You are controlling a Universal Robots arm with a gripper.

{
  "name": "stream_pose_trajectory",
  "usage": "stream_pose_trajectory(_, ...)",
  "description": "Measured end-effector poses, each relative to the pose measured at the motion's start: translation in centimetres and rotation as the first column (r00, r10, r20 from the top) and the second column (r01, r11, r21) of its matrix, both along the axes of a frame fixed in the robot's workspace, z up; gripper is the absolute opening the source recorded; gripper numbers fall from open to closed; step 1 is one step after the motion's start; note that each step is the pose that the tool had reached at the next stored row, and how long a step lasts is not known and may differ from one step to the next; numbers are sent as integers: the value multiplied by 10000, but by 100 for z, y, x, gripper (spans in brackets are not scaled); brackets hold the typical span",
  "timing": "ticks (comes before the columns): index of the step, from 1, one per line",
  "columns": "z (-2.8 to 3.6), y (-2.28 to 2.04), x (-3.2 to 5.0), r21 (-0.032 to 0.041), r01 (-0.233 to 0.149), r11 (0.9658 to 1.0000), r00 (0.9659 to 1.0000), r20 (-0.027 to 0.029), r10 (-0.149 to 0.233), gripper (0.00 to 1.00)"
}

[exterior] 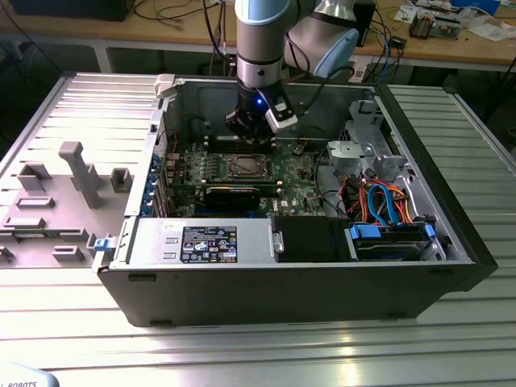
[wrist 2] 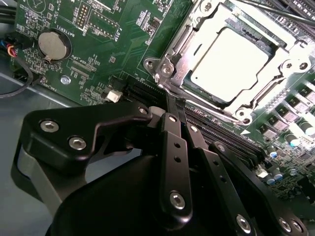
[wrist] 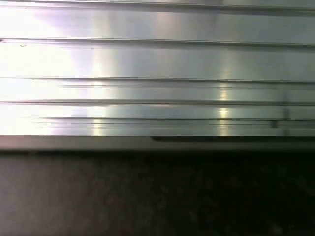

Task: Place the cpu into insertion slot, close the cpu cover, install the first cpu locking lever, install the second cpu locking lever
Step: 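Install the first cpu locking lever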

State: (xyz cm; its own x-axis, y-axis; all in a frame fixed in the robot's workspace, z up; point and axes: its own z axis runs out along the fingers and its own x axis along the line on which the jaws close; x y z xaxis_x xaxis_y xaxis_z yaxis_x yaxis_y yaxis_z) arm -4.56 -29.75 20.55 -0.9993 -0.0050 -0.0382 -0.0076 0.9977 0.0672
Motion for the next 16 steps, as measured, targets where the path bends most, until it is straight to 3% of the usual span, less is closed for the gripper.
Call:
stream_pose_trajectory(3, 15, 0, 1, -12, -1, 10000, 10000, 1, 1, 11)
stream_pose_trajectory(6, 16, -8, 0, -81, -1, 10000, 10000, -2, 1, 11)
stream_pose_trajectory(9, 14, -43, 0, -108, 0, 9999, 10000, -1, 0, 11)
stream_pose_trajectory(12, 14, -112, 0, -130, 0, 9999, 10000, -1, 0, 11)
stream_pose_trajectory(16, 13, -120, 0, -132, 2, 9999, 10000, 0, -2, 11)
